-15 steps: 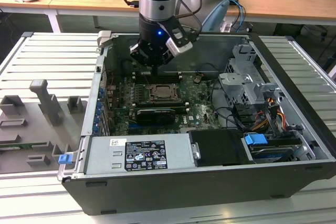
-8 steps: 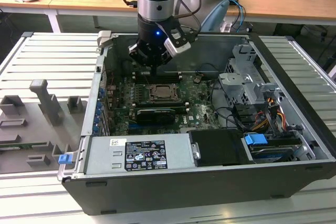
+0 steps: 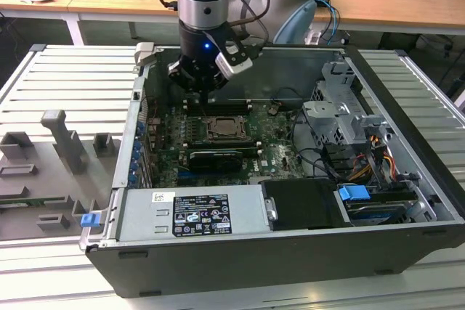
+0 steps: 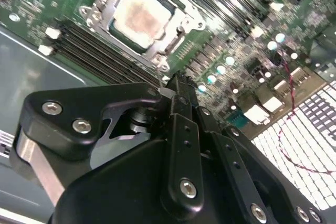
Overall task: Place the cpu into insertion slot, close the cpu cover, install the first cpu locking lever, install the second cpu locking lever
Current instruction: 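Install the first cpu locking lever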
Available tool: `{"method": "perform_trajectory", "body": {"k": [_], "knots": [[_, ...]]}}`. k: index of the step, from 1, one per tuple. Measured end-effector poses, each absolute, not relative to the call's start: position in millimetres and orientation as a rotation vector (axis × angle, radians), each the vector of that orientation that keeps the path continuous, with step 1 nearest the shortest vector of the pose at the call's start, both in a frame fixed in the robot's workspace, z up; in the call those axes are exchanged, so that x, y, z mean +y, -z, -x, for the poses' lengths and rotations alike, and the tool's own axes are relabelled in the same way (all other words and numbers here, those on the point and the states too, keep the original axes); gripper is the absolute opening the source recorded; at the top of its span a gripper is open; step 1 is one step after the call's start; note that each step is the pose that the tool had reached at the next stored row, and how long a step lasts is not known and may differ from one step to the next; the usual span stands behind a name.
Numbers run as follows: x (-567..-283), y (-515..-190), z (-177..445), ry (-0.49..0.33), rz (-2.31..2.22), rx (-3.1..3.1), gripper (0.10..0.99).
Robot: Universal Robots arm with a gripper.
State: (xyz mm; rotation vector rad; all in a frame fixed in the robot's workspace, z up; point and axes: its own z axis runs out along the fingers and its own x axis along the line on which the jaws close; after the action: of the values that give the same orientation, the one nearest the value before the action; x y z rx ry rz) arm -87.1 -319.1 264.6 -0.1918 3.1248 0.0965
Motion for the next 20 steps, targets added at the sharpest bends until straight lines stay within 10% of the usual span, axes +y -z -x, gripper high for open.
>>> {"method": "perform_trajectory", "body": {"k": [20], "knots": [[-301,-258,110,-0.098,0.151,3.124,0.106]]}}
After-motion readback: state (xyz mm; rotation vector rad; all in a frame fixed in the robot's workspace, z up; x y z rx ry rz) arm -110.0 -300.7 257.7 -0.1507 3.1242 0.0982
